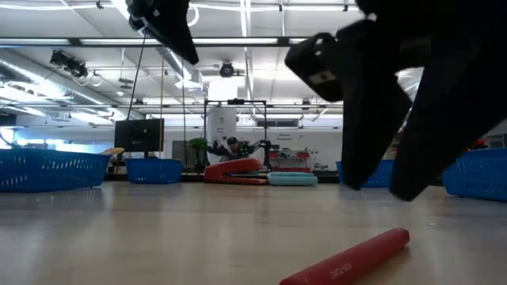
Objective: Sort crayons/erasers/pens/pencils in bins
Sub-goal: Put the red crayon into the top right bin
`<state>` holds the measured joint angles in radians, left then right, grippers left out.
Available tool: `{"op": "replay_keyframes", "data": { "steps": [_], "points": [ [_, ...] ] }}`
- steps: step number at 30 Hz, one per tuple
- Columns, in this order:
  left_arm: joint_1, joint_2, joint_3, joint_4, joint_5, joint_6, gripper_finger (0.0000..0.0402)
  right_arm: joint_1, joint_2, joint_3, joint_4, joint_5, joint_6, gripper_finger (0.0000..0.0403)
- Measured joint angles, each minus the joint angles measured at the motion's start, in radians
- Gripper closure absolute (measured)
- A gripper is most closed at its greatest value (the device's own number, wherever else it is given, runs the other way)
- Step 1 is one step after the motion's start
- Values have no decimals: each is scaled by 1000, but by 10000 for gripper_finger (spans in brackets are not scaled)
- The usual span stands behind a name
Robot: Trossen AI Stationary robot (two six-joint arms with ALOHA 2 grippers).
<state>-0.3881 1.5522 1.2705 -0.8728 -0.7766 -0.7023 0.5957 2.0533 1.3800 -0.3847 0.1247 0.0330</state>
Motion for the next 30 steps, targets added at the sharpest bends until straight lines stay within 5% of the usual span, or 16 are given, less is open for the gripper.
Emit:
{"op": "replay_keyframes", "data": {
  "steps": [6, 30],
  "points": [
    [27, -25, 1, 56, -85, 52, 380, -11, 4, 0, 17, -5, 18, 290],
    [63, -20, 0, 65, -87, 139, 385, -11, 6, -14, 74, 4, 103, 294]
  ]
}}
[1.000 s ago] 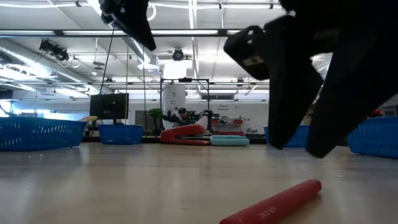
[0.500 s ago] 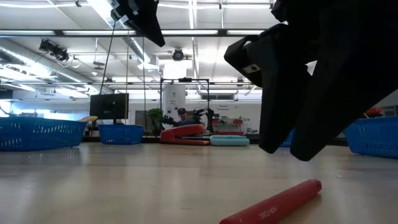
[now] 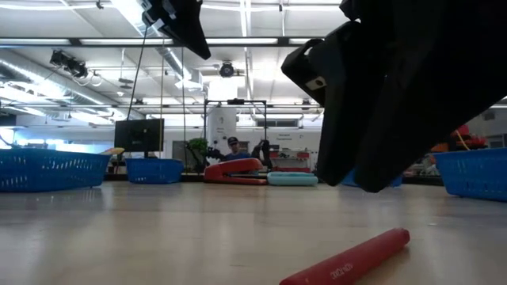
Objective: Sort crayons/erasers/pens/pencils in bins
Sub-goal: Put the red crayon into the top right bin
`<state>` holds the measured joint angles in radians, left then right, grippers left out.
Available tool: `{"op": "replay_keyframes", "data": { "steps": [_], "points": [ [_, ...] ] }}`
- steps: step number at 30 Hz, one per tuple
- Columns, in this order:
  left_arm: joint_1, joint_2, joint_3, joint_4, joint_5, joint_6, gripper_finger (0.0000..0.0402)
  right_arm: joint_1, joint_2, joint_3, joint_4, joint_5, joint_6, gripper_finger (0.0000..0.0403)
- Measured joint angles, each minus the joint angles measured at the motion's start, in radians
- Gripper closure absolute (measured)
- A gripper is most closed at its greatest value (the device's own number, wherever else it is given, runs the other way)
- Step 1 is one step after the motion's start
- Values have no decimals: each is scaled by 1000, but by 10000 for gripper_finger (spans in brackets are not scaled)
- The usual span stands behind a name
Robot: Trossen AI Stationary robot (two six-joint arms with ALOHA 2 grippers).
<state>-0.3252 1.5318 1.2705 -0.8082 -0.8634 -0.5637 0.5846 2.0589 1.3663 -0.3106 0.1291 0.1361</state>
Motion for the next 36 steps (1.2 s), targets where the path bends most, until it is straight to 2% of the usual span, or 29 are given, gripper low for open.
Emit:
{"op": "replay_keyframes", "data": {
  "steps": [13, 21, 32, 36],
  "points": [
    [-4, 0, 0, 2, 0, -8, 376, 0, 0, -1, 8, 0, 10, 295],
    [-4, 0, -1, 14, 0, -22, 384, 0, 0, -58, 99, 0, 10, 295],
    [-4, 25, -1, 34, 2, -26, 383, 0, 0, -67, 65, -16, -7, 295],
    [-4, 28, -1, 31, 3, 19, 387, 0, 0, -67, 39, -16, -21, 295]
  ]
}}
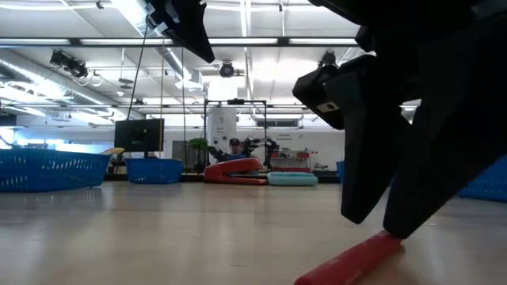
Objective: Sort crayons/erasers/pens/pencils in bins
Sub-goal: Put the red crayon into the top right bin
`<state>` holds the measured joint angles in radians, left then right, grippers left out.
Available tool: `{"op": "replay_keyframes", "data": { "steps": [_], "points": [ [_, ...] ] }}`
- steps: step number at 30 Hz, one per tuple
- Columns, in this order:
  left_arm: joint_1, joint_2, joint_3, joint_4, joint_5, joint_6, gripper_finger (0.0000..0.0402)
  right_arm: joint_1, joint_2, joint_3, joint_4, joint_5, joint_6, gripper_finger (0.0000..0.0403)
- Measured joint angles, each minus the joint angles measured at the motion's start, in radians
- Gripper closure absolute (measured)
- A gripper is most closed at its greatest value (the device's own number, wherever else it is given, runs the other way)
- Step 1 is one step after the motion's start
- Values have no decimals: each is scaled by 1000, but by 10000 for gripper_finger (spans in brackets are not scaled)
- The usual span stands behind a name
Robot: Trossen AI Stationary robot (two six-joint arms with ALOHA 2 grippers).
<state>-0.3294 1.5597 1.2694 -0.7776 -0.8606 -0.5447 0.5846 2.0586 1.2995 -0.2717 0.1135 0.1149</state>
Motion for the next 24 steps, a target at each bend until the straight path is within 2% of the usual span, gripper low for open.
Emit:
{"op": "replay_keyframes", "data": {
  "steps": [7, 14, 24],
  "points": [
    [2, 0, 0, 0, -1, 39, 378, 0, 0, 0, -8, -9, -14, 295],
    [20, 0, 0, 0, -3, 42, 386, 0, 0, 0, -11, -14, -9, 297],
    [43, 0, 0, 16, -3, 60, 378, -15, 0, 0, -10, -33, -4, 338]
  ]
}}
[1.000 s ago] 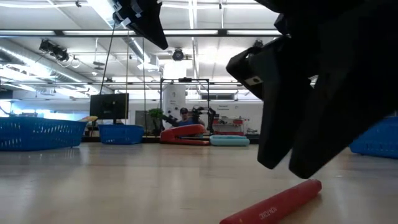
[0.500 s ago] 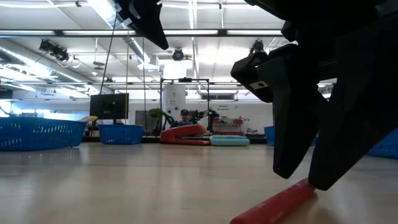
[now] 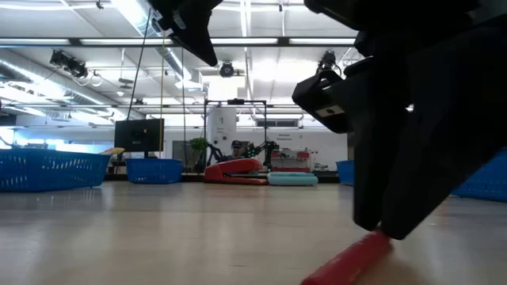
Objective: Sort crayons/erasers/pens/pencils in bins
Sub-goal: Put the red crayon into the top right bin
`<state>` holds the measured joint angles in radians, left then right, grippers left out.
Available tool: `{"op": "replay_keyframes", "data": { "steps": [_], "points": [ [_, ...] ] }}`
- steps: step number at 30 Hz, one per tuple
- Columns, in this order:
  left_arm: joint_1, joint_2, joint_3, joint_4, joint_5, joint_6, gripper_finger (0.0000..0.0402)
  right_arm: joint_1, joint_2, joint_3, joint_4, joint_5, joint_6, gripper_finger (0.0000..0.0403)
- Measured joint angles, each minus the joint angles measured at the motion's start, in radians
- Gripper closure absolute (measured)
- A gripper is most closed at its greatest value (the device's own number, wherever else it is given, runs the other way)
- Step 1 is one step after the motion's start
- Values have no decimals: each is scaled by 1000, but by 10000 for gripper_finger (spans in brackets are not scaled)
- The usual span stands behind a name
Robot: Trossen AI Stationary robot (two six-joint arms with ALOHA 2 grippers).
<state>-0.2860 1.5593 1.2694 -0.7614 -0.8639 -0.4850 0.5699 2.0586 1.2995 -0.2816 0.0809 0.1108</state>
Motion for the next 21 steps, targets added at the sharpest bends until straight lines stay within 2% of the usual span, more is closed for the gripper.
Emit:
{"op": "replay_keyframes", "data": {
  "steps": [8, 14, 18, 21],
  "points": [
    [4, -1, 0, 1, 0, 15, 389, -2, 0, -2, 4, -4, -34, 361],
    [4, -1, 0, 2, 1, 26, 379, -17, -5, -28, 17, -8, -72, 362],
    [-10, -1, 0, -10, 7, -5, 379, -41, -11, -26, -14, -10, -99, 362],
    [-34, -1, 0, -51, 26, -53, 385, -69, -33, -18, -98, -7, -135, 362]
  ]
}}
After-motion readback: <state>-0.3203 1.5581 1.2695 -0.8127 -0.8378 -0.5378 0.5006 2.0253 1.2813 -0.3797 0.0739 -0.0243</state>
